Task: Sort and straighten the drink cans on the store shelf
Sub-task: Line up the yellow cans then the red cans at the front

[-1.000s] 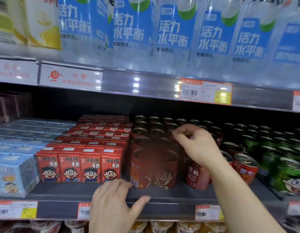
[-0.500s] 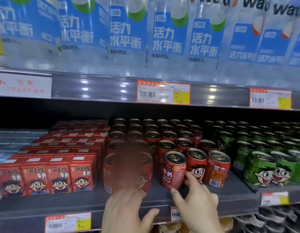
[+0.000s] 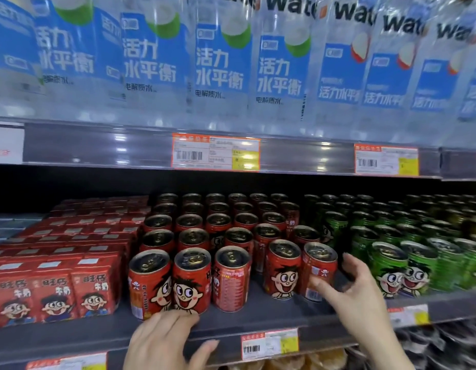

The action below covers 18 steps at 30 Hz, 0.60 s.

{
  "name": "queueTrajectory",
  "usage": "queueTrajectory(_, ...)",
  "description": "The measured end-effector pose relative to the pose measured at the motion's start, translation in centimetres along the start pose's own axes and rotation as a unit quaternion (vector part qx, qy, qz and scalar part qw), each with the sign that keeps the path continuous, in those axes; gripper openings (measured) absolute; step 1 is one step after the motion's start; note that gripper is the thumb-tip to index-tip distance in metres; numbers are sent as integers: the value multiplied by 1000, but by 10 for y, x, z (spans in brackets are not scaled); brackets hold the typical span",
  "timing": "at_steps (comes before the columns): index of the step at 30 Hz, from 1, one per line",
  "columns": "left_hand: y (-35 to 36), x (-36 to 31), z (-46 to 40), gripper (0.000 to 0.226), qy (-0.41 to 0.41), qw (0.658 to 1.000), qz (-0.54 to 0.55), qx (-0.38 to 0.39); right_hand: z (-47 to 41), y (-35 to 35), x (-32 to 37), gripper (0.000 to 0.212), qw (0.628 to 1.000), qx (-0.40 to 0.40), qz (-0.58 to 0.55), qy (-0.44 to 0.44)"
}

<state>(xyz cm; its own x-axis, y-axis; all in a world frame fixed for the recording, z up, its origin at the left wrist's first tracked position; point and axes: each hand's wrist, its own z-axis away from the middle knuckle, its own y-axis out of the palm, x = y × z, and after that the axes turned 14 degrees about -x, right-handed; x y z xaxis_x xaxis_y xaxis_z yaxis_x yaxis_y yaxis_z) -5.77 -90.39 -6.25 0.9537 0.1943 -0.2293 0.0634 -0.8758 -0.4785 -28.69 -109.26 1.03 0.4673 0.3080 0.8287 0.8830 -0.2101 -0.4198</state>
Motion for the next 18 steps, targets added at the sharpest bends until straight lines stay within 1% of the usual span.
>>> queueTrajectory(2, -1, -4, -2, 45, -17, 1000, -1, -15, -13, 0, -3, 87, 996, 86, 22, 1)
queueTrajectory(3, -1, -5, -2, 45, -22, 1000, -4, -21, -18, 2, -4, 87, 994, 106, 23, -6)
queueTrajectory(6, -3, -9, -3, 46, -29, 999, -21, -17, -26, 10, -5, 83, 989, 141, 11, -33)
queueTrajectory(10, -4, -13, -3, 48, -40, 998, -41, -8, -23, 18, -6, 74, 980, 186, -38, -62)
queueTrajectory(11, -4, -14, -3, 48, -39, 998, -43, -9, -24, 19, -6, 75, 978, 194, -41, -66)
queueTrajectory(13, -4, -13, -3, 48, -39, 998, -43, -12, -24, 17, -6, 86, 976, 204, -37, -70)
queueTrajectory(14, -4, -13, -3, 47, -41, 998, -41, -12, -24, 16, -5, 95, 978, 190, -19, -84)
queueTrajectory(15, -4, -13, -3, 47, -44, 998, -40, -10, -24, 14, -1, 101, 981, 155, 14, -116)
queueTrajectory(16, -4, -13, -3, 47, -46, 998, -40, -9, -24, 12, 4, 103, 980, 107, 53, -158)
queueTrajectory(17, -4, -13, -3, 47, -47, 998, -40, -8, -23, 10, 13, 99, 972, 59, 84, -212)
queueTrajectory(18, -4, -13, -3, 47, -48, 998, -39, -10, -21, 9, 23, 91, 956, 33, 107, -272)
